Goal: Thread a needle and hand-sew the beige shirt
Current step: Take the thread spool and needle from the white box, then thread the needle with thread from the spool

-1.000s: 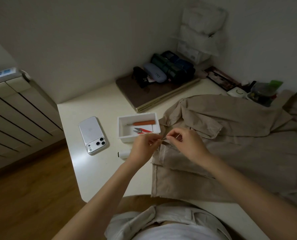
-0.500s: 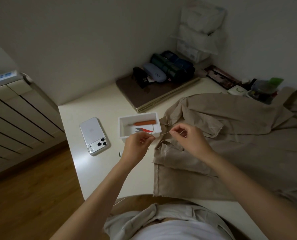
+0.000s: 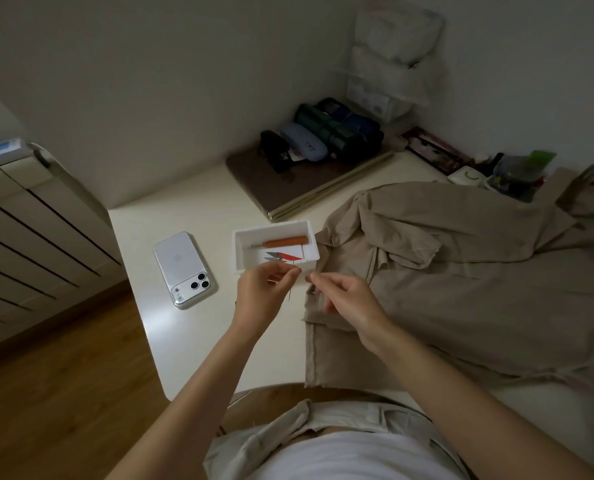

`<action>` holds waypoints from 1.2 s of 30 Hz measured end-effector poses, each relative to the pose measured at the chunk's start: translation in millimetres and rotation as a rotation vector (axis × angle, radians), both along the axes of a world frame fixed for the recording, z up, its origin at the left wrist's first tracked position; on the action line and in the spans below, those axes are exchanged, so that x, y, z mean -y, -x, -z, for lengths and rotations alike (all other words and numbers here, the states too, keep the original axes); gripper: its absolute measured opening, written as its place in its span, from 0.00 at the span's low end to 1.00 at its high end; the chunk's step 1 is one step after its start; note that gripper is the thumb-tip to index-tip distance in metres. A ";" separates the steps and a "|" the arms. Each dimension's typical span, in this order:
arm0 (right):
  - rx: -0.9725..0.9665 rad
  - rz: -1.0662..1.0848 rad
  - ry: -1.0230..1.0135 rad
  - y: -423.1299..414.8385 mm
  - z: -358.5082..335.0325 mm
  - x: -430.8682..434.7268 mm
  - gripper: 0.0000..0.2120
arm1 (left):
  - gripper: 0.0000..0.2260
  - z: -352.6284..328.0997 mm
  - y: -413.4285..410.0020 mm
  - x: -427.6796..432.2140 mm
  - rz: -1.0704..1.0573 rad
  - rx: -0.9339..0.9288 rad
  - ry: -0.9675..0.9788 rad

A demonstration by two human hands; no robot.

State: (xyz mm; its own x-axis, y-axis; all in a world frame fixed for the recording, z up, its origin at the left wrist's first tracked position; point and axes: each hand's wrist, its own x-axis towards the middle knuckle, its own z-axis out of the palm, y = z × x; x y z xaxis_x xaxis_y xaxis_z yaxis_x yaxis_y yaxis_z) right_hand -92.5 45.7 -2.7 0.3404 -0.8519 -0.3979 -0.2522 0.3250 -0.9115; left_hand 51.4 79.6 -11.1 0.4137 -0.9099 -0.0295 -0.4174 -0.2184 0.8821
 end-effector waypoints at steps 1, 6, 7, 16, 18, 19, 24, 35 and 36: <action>0.031 0.030 -0.034 -3.9 -2.0 -0.5 0.08 | 0.05 -0.7 0.7 -2.1 0.016 0.013 0.003; 0.165 0.100 -0.095 -17.1 -7.1 -3.5 0.08 | 0.05 1.0 -1.2 -12.9 0.047 0.038 0.019; 0.175 0.099 -0.093 -18.5 -7.6 -4.0 0.08 | 0.05 1.7 -1.6 -14.2 0.047 0.040 0.018; 0.171 0.097 -0.020 -23.3 -6.9 -8.1 0.10 | 0.05 2.4 -0.8 -27.0 0.068 0.030 -0.003; 0.173 0.081 0.012 -26.1 -6.9 -8.5 0.07 | 0.05 3.8 -2.5 -30.0 0.070 0.014 -0.007; 0.167 0.065 0.031 -26.8 -7.1 -8.7 0.05 | 0.05 4.0 -4.1 -31.1 0.065 0.001 -0.007; 0.072 -0.046 0.139 -30.8 -6.9 -13.5 0.04 | 0.06 0.1 -24.9 -39.6 -0.026 -0.152 -0.009; -0.062 -0.208 0.225 -43.3 -7.0 -18.9 0.03 | 0.06 -6.3 -40.5 -44.9 0.030 -0.546 -0.054; -0.069 -0.213 0.229 -44.0 -6.9 -19.7 0.03 | 0.06 -6.7 -41.0 -44.6 0.044 -0.558 -0.052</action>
